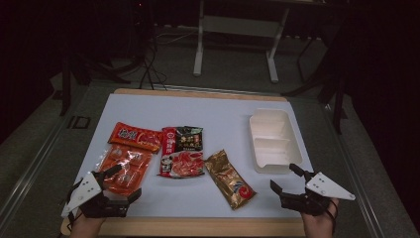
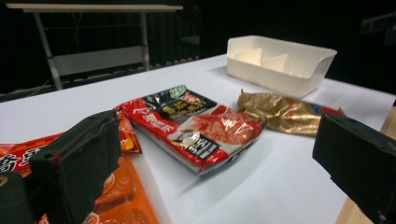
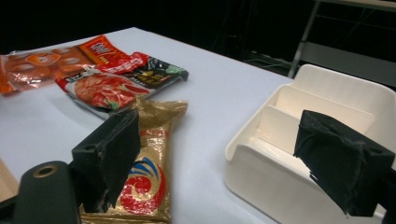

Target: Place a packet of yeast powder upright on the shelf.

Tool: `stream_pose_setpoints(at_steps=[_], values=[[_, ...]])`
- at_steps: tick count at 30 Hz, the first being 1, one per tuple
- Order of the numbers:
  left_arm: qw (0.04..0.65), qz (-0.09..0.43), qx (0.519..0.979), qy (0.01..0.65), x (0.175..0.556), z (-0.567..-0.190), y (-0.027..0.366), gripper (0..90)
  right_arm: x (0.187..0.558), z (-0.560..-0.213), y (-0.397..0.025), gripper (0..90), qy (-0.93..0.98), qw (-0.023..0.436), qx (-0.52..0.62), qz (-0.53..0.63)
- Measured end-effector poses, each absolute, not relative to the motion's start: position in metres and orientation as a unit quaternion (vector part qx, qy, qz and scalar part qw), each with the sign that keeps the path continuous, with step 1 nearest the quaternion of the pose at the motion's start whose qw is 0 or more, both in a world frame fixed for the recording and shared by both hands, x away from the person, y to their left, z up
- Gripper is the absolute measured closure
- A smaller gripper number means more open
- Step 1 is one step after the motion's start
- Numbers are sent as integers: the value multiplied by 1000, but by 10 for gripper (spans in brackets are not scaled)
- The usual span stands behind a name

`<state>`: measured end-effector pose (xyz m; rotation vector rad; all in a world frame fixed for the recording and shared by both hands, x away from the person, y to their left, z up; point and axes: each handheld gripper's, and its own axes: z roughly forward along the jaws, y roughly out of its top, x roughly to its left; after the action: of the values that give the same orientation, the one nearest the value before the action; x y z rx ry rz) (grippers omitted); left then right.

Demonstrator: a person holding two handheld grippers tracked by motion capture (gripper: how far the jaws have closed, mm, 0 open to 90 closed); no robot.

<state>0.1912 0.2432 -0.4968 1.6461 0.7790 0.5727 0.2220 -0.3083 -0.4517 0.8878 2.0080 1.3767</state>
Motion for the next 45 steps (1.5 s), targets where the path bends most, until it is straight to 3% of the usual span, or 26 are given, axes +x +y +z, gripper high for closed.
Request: stream_pose_setpoints(at_steps=[16,22,30,35,45], values=[[597,231,698,322,191,-495,235,16,230,-454,-307,131,765,278,335,474],[596,229,702,316,195,-495,231,16,226,-453,-294,132,788,243,316,469],[599,215,707,309,200,-499,231,17,234,-443,-285,126,792,231,310,472],[605,214,701,312,196,-498,232,16,237,-429,-275,133,792,255,297,469],[605,210,700,316,197,-498,233,17,257,-418,-262,122,801,232,294,468]])
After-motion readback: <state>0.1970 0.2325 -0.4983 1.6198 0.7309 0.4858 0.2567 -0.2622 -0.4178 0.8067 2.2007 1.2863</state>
